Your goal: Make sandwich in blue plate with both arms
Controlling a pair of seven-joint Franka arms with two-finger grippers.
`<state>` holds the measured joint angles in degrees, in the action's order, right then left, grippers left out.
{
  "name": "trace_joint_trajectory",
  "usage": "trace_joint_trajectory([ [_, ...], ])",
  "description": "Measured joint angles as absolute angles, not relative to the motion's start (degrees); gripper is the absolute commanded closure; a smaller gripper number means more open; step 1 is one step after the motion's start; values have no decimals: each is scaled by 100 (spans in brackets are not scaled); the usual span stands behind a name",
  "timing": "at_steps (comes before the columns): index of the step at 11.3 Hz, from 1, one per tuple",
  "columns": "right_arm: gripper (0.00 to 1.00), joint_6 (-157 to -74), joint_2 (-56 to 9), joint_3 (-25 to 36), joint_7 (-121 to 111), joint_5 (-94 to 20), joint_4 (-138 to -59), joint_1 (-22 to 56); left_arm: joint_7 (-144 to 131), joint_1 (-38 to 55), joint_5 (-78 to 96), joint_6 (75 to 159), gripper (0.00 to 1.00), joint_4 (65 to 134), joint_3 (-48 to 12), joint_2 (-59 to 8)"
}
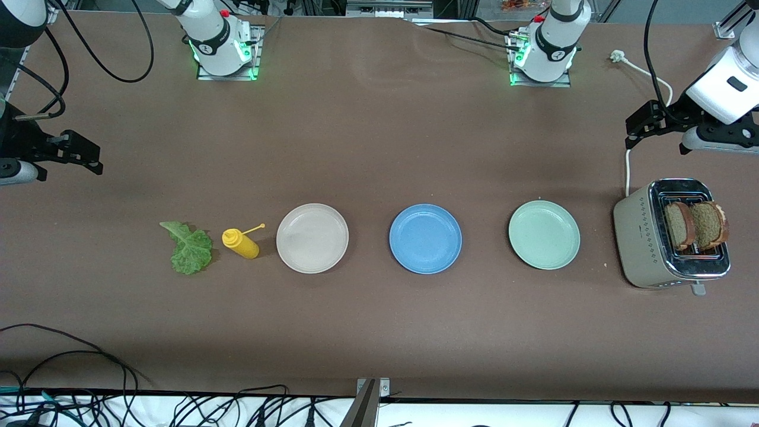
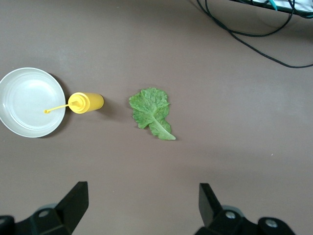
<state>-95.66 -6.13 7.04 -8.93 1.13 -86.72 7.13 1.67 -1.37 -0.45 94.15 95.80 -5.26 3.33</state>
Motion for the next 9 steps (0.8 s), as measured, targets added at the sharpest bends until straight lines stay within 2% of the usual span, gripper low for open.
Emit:
trace_joint_trajectory([
  [9,0,-9563,-627,706,-893,199,-8672,711,167,-137,-45,9415,0,9580,-526,333],
])
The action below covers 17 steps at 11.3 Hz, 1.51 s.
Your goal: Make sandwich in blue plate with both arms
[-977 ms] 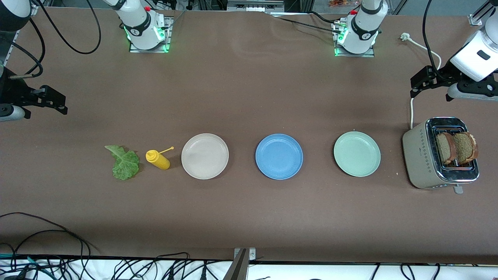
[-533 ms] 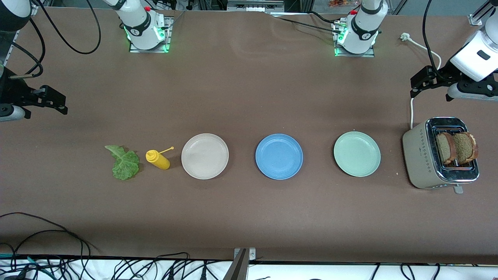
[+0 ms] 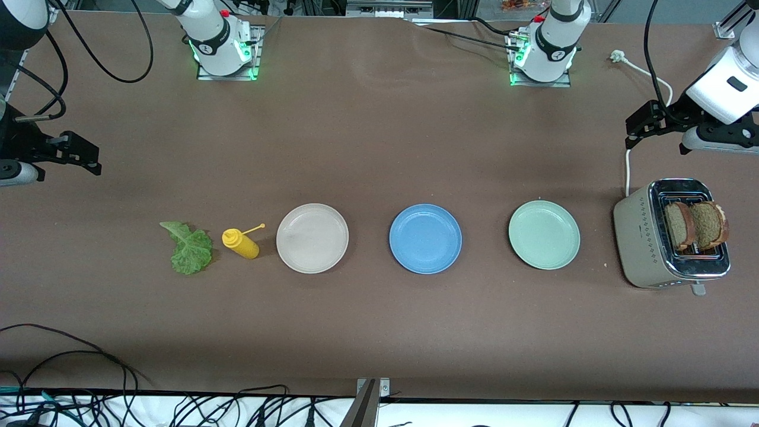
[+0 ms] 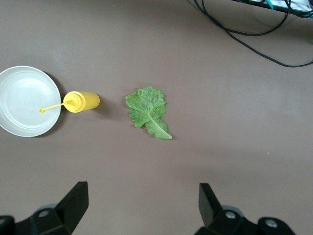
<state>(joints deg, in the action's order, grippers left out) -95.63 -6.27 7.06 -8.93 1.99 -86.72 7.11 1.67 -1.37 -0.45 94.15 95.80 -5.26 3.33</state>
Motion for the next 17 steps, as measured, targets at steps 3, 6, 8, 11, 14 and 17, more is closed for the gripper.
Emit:
trace_joint_trajectory([
  [3,0,-9563,-627,706,-893,201,-8672,711,167,-137,-45,9415,0,9580,-526,333],
  [6,0,-9563,-628,705,-893,202,-8672,712,167,-137,-45,9415,0,9580,-526,333],
  [8,0,-9563,-629,701,-893,202,-8672,717,167,-137,-45,9415,0,9580,-526,333],
  [11,0,-9562,-630,697,-893,202,-8672,719,167,-137,-45,9415,0,9580,-526,333],
  [14,0,-9558,-632,697,-893,203,-8674,717,167,-135,-45,9415,0,9580,-531,333],
  [17,0,-9558,-632,704,-893,204,-8674,711,167,-130,-45,9231,0,9571,-648,333],
])
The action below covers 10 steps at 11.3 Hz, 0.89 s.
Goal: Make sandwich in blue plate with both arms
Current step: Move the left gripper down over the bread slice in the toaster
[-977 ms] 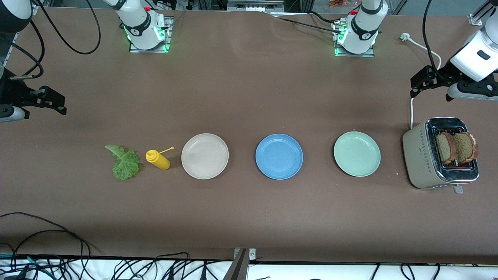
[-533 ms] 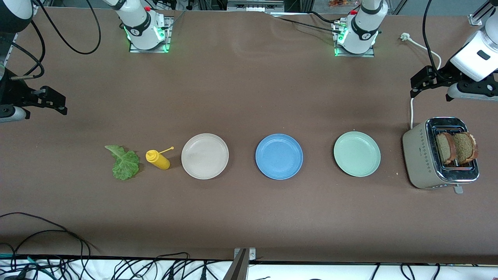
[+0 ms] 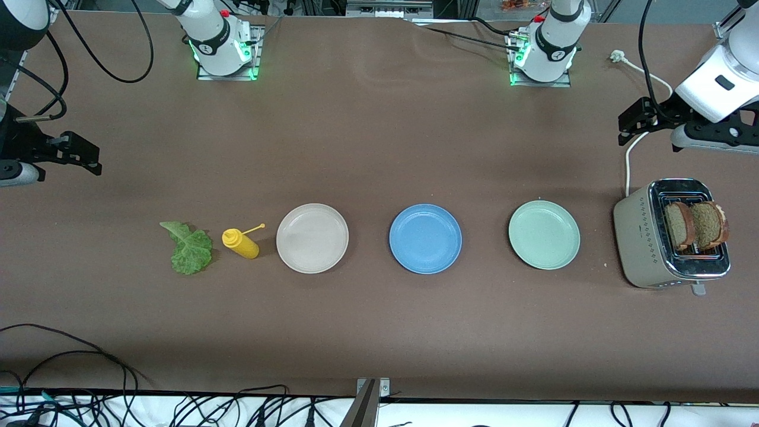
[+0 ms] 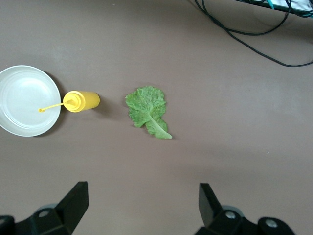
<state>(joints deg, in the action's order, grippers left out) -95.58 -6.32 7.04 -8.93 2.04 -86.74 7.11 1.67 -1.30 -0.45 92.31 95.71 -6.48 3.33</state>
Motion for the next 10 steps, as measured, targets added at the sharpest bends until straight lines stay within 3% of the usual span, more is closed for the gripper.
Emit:
trace_joint_trajectory([
  [10,0,-9560,-632,702,-892,204,-8674,714,211,-361,-49,9116,0,9571,-601,320],
])
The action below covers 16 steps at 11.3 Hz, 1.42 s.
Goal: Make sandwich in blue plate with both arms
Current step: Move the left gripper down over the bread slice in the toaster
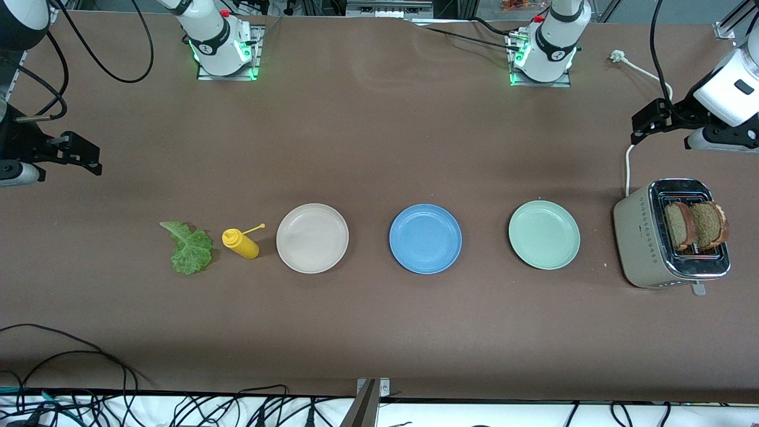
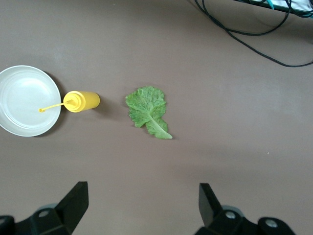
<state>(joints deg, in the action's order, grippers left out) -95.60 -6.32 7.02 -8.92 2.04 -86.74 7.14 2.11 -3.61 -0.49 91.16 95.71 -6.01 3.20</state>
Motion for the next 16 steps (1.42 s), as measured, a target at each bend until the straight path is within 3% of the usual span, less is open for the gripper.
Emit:
trace_joint_trajectory([
  [7,0,-9560,-632,702,-892,205,-8674,714,292,-411,-196,9127,0,9536,-599,103],
  [11,0,-9560,-639,701,-892,205,-8675,717,775,-904,-382,9151,0,8924,-568,-597],
  [16,0,-9561,-639,700,-892,205,-8675,718,866,-1227,-382,9751,0,8808,-563,-1118],
])
